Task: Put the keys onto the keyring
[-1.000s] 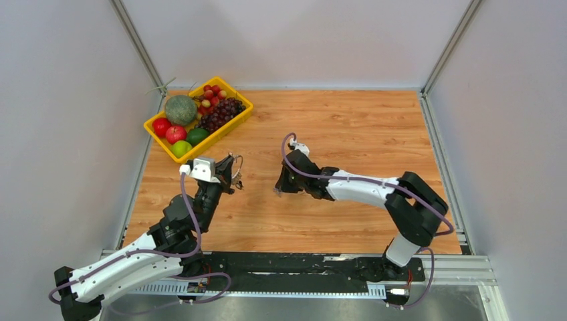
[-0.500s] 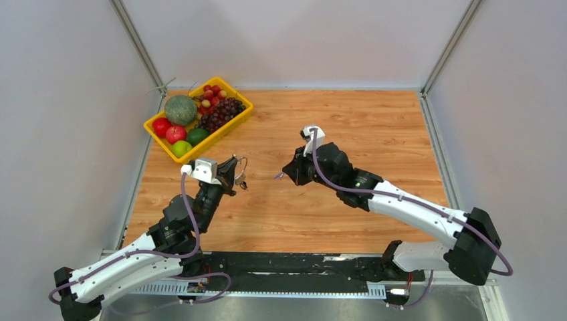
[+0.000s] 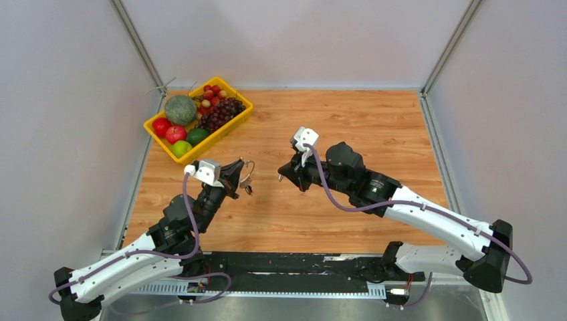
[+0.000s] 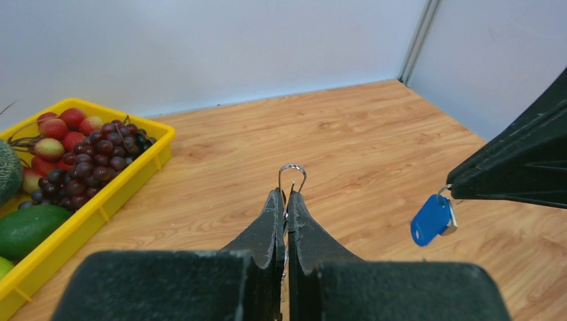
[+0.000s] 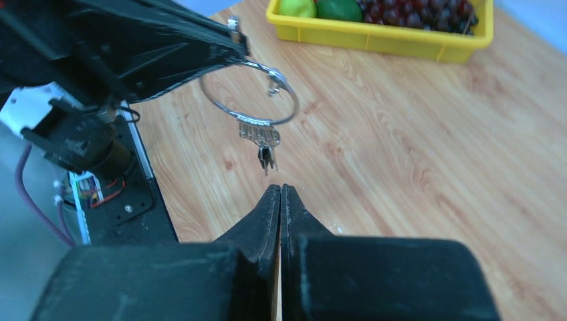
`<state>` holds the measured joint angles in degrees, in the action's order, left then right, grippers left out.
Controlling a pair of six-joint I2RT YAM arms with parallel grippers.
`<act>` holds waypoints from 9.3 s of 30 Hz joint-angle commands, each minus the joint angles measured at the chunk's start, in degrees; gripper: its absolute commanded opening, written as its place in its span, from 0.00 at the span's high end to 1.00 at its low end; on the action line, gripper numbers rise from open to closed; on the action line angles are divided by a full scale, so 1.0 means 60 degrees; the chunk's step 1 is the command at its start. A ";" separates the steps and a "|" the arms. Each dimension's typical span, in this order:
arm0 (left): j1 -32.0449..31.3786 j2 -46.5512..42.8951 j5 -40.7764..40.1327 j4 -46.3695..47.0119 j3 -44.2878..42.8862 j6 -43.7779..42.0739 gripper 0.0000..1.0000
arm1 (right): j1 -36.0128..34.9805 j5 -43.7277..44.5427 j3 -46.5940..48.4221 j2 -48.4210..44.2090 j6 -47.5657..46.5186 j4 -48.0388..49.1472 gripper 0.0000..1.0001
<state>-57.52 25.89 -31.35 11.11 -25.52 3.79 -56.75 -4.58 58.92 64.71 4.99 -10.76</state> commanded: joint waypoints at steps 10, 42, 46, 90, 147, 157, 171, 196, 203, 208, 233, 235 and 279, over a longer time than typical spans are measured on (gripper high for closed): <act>0.0006 -0.0102 0.1369 0.0233 -0.0433 0.0217 1.00 | -0.1984 0.0546 0.0565 -0.0715 -0.5562 -0.0083 1.00; 0.0006 0.0175 0.3361 0.0224 -0.0707 0.0386 1.00 | -0.4091 0.3567 -0.1497 -0.0743 -1.2866 0.2997 1.00; 0.0005 0.0170 0.3375 0.0228 -0.0713 0.0393 1.00 | -0.4091 0.3565 -0.1542 -0.0629 -1.3144 0.3276 1.00; 0.0004 -0.0014 0.2399 0.0003 -0.0700 0.0573 1.00 | -0.3096 0.4060 -0.1396 -0.0579 0.4297 -0.3190 1.00; 0.0005 -0.0420 0.1555 -0.0097 -0.0288 0.0682 1.00 | -0.0974 0.1726 -0.2517 0.1003 -0.4138 -0.0472 0.40; 0.0006 -0.0671 0.1638 0.0008 -0.0161 0.0799 1.00 | -0.0570 -0.0591 -0.3374 0.1120 -0.8768 -0.0281 0.41; 0.0004 -0.0898 0.1649 0.0007 -0.0074 0.0894 1.00 | -0.0196 -0.2304 -0.2743 0.2644 -1.1014 -0.0575 0.57; 0.0004 -0.0836 0.1685 0.0052 -0.0036 0.0907 1.00 | 0.0350 -0.3297 -0.1773 0.4241 -1.1746 -0.0836 0.65; 0.0006 -0.0741 0.1680 0.0054 -0.0054 0.0906 1.00 | 0.0388 -0.3417 -0.1679 0.4433 -1.1802 -0.0879 0.68; 0.0001 -0.0737 0.1683 0.0053 -0.0055 0.0906 1.00 | 0.0419 -0.3488 -0.1578 0.4514 -1.1804 -0.1034 0.74; 0.0002 -0.0802 0.1593 -0.0007 -0.0054 0.0880 1.00 | 0.0313 -0.4637 -0.0888 0.3578 -1.0219 -0.2111 1.00; 0.0006 -0.0815 0.1584 -0.0007 -0.0054 0.0877 1.00 | 0.0202 -0.4599 -0.0928 0.3244 -0.9641 -0.1975 1.00; 0.0006 -0.1102 0.6214 0.1487 0.0522 0.0149 1.00 | -0.1101 -0.5457 0.1358 0.0373 0.0336 -0.1030 1.00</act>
<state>-57.52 20.27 1.34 15.38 -22.41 5.98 -62.98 -34.50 63.83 69.60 3.05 -20.27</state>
